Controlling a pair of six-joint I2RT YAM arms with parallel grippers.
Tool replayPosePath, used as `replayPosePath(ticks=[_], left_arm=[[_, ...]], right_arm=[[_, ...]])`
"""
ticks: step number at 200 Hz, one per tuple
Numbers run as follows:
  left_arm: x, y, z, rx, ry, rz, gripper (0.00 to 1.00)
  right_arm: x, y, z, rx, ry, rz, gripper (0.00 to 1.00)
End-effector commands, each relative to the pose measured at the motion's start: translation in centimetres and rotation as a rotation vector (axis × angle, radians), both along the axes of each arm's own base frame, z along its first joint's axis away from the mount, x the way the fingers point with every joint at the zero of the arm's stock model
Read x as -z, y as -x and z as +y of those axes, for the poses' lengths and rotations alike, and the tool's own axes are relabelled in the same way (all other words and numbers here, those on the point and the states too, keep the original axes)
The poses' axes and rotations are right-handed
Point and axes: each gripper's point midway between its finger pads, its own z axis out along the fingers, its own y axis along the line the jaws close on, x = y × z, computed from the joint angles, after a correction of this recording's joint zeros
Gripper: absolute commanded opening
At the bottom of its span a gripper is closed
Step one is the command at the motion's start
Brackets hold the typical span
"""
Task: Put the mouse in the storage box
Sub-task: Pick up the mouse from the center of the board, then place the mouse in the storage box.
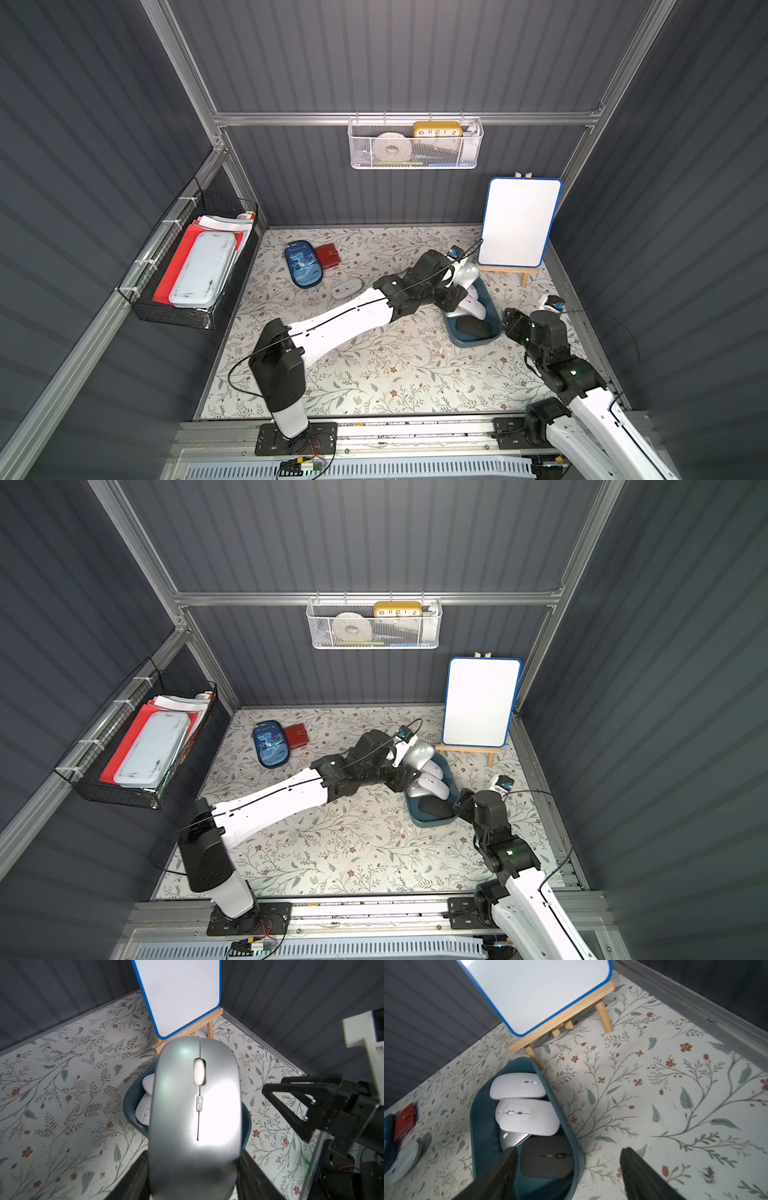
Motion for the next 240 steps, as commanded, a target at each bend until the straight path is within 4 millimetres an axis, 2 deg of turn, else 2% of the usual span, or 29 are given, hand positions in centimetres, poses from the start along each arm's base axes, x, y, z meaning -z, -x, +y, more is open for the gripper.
replayPosePath(ticks=[1, 25, 53, 97, 133, 155, 181, 210, 227, 240], left_arm=[[5.5, 0.3, -1.2, 0.095, -0.139, 0.063, 0.43], [8.3, -0.2, -3.0, 0.135, -0.178, 0.096, 0.45], [11.1, -0.1, -3.9, 0.165, -0.209, 0.142, 0.48], [11.7, 2.0, -4.9, 0.240, -0.198, 0.158, 0.56], [13.0, 3.8, -5.6, 0.288, -0.241, 0.164, 0.68], [13.6, 3.6, -5.5, 0.272, -0.270, 0.150, 0.78], [11.8, 2.8, -5.6, 0.239, -0.247, 0.097, 0.91], [7.9, 1.5, -4.9, 0.145, -0.187, 0.048, 0.95], [5.5, -0.4, -3.0, 0.055, -0.145, 0.008, 0.97], [4.2, -2.1, -0.4, -0.027, -0.113, 0.002, 0.97]], right_arm=[[0.4, 0.3, -1.8, 0.093, -0.047, -0.006, 0.81], [1.1, 0.3, -2.5, 0.098, -0.081, 0.014, 0.81], [1.7, 0.6, -2.9, 0.101, -0.101, 0.029, 0.81], [2.4, 0.5, -2.7, 0.090, -0.124, 0.031, 0.81], [2.5, 0.4, -2.6, 0.086, -0.132, 0.032, 0.80], [2.4, 0.4, -2.5, 0.083, -0.133, 0.030, 0.81], [2.4, 0.4, -2.5, 0.080, -0.131, 0.032, 0.80], [2.4, 0.3, -2.4, 0.072, -0.129, 0.030, 0.80], [2.1, 0.2, -2.2, 0.055, -0.127, 0.026, 0.80], [1.9, 0.1, -1.9, 0.030, -0.129, 0.020, 0.80]])
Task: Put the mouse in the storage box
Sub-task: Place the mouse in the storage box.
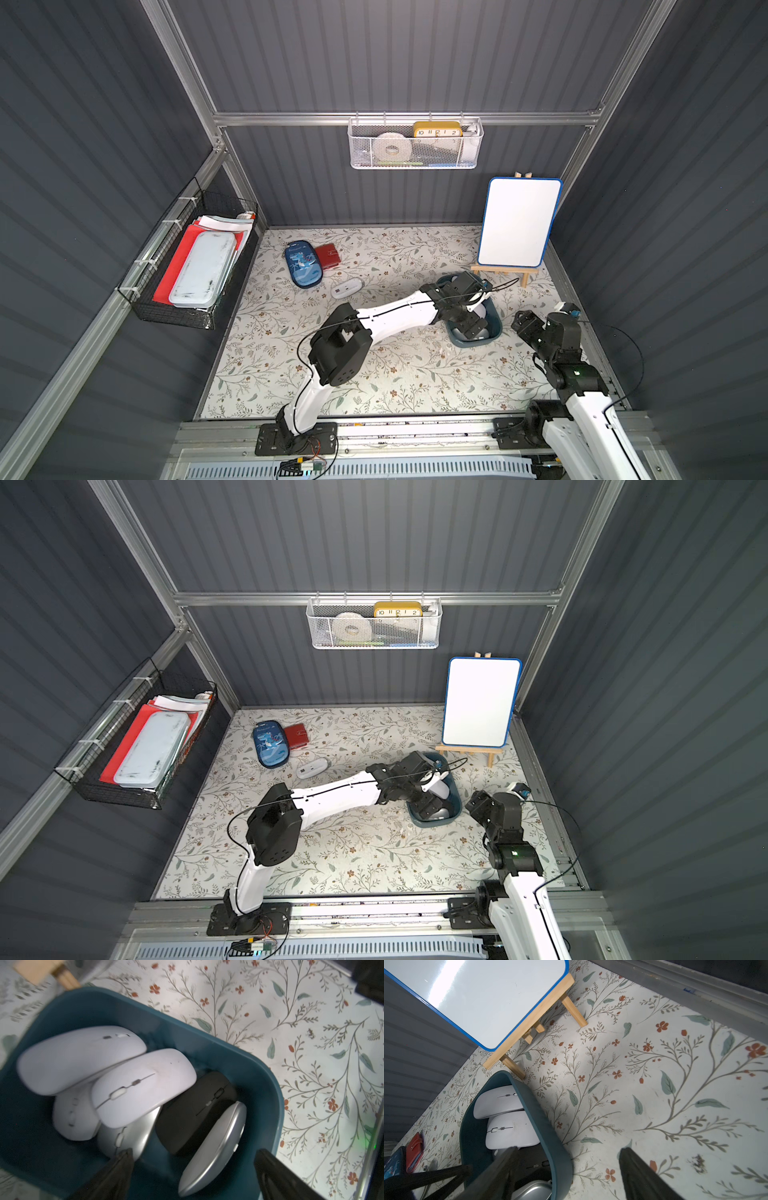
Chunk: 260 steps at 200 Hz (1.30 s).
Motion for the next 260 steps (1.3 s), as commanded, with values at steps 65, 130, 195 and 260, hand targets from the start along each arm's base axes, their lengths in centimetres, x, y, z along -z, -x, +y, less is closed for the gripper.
replayPosePath(ticks=[65, 130, 195, 260], left_arm=[[-6.7, -14.1, 24.1, -0.699, 0.139, -0.072, 1.00], [0.9, -19.7, 35.7, -0.976, 0.132, 0.116, 0.99], [6.9, -19.4, 36.6, -0.980, 0.113, 0.238, 0.99], [9.0, -16.2, 36.5, -0.966, 0.107, 0.321, 1.00]], right_arm=[[-1.3, -1.6, 5.5, -0.311, -0.122, -0.069, 0.77], [-1.1, -1.5, 6.7, -0.363, -0.145, -0.048, 0.77], [-1.7, -1.3, 6.3, -0.347, -0.129, -0.061, 0.77], [-1.5, -1.4, 5.3, -0.293, -0.102, -0.070, 0.78]])
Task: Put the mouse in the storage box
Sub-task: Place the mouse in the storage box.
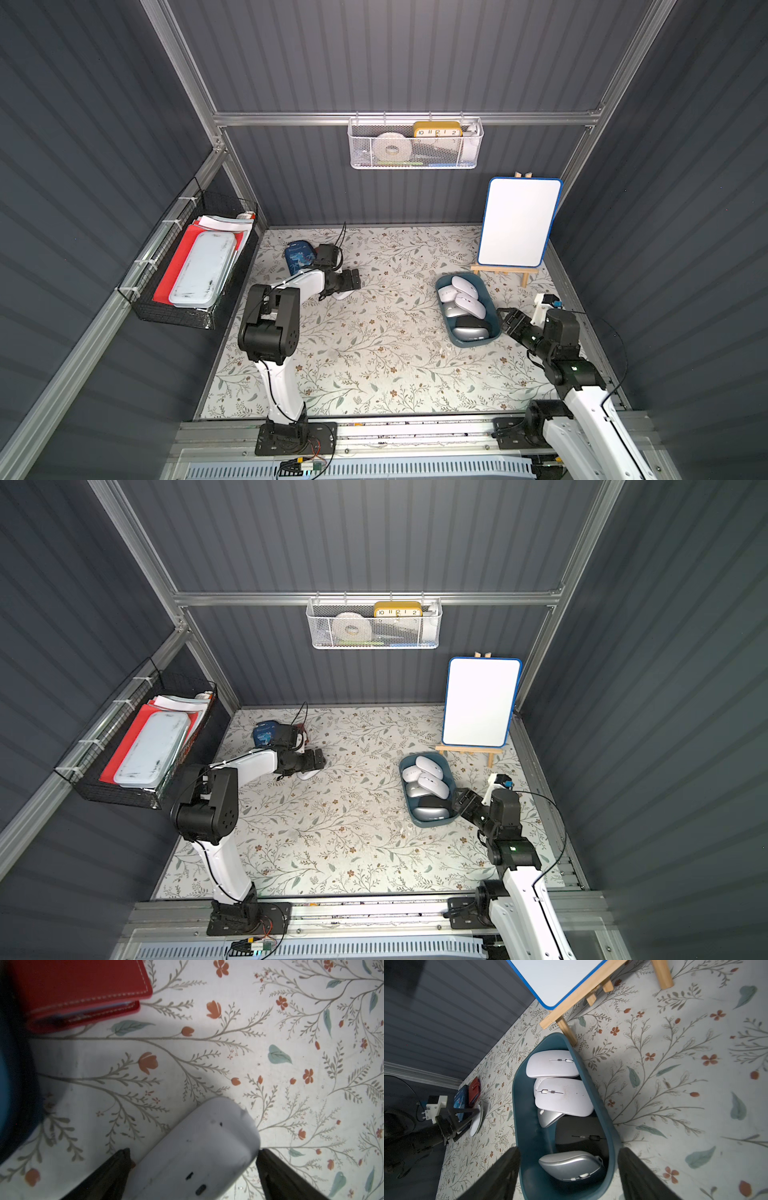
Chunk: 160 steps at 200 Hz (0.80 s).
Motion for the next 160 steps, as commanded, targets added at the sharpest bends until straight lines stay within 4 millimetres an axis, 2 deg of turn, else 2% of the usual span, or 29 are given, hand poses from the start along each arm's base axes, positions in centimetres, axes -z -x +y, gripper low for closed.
replayPosePath(ticks=[1, 35, 71, 102, 122, 141, 160], left_arm=[[0.3, 1.8, -0.4, -0.003, 0.045, 0.035, 0.99], [1.0, 2.9, 0.1, -0.022, 0.035, 0.050, 0.99], [2.5, 2.2, 1.3, -0.090, -0.034, 0.089, 0.99], [4.4, 2.2, 1.1, -0.119, -0.118, 0.140, 0.95], [5.5, 2.4, 0.7, -0.126, -0.141, 0.169, 0.87], [6.5, 2.5, -0.4, -0.102, -0.148, 0.194, 0.88], [6.8, 2.5, -1.4, -0.084, -0.155, 0.202, 0.93]], right_arm=[[-0.5, -0.2, -0.3, 0.013, 0.019, -0.019, 0.78], [-0.5, -0.3, -0.4, 0.024, 0.015, -0.019, 0.78], [-0.3, -0.3, -0.6, 0.036, 0.016, -0.018, 0.78], [-0.3, -0.3, -0.8, 0.044, 0.018, -0.018, 0.78], [-0.3, -0.3, -0.7, 0.043, 0.018, -0.016, 0.78], [-0.2, -0.3, -0.7, 0.043, 0.018, -0.013, 0.78], [-0.3, -0.2, -0.8, 0.044, 0.018, -0.011, 0.78]])
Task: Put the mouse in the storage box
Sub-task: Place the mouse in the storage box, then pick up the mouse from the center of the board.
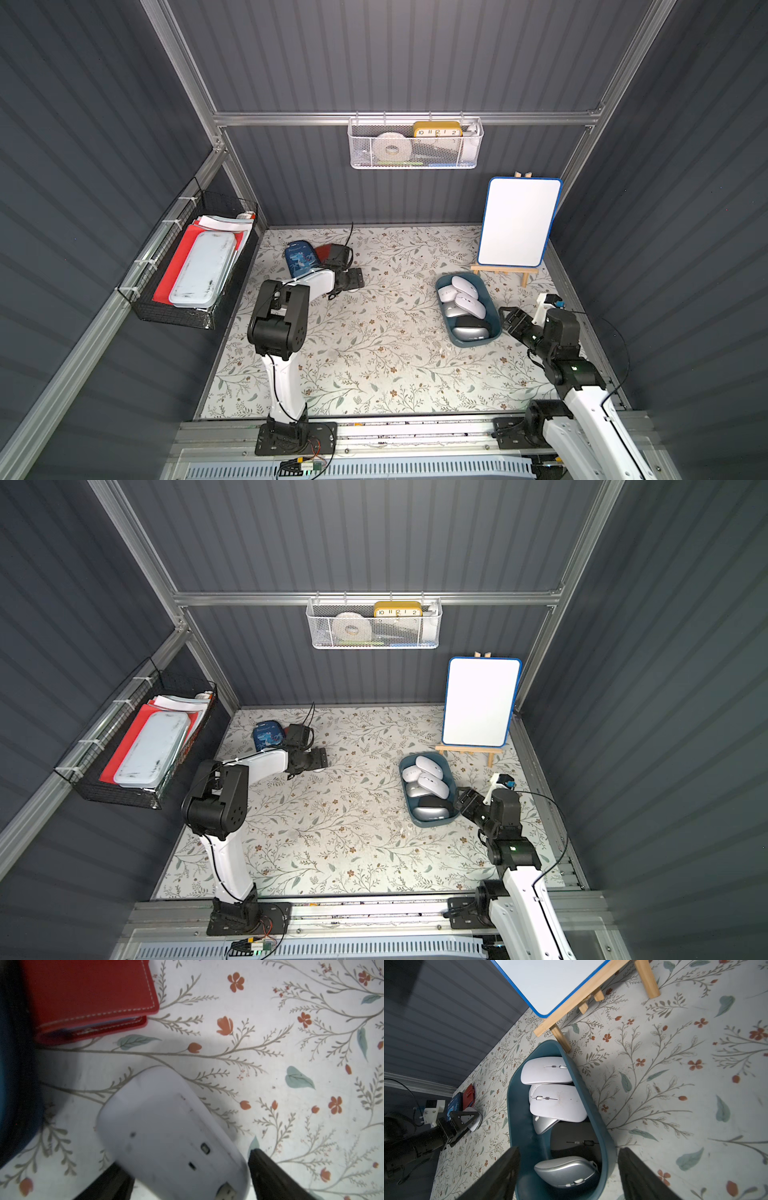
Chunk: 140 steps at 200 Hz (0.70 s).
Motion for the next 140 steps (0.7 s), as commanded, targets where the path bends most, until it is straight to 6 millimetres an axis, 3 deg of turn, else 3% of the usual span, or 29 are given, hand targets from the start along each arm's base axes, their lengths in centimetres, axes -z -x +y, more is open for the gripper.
replayPosePath(ticks=[1, 24, 46, 83, 140], left_arm=[[6.0, 4.8, -0.3, 0.001, -0.036, 0.242, 0.93], [5.8, 4.3, -0.6, 0.000, -0.052, 0.241, 0.98], [5.8, 3.6, -0.8, 0.005, -0.055, 0.235, 0.96], [6.9, 4.2, -0.2, 0.011, -0.097, 0.265, 0.78], [5.5, 4.5, -0.1, 0.009, -0.112, 0.242, 0.52]], right_arm=[[-0.2, -0.1, -0.1, 0.009, 0.002, -0.007, 0.78], [-0.1, 0.0, -0.1, 0.010, 0.003, -0.005, 0.78], [-0.1, 0.0, -0.2, 0.013, 0.004, -0.005, 0.78], [-0.2, 0.0, -0.3, 0.016, 0.006, -0.004, 0.78], [-0.3, 0.0, -0.2, 0.015, 0.003, -0.002, 0.78]])
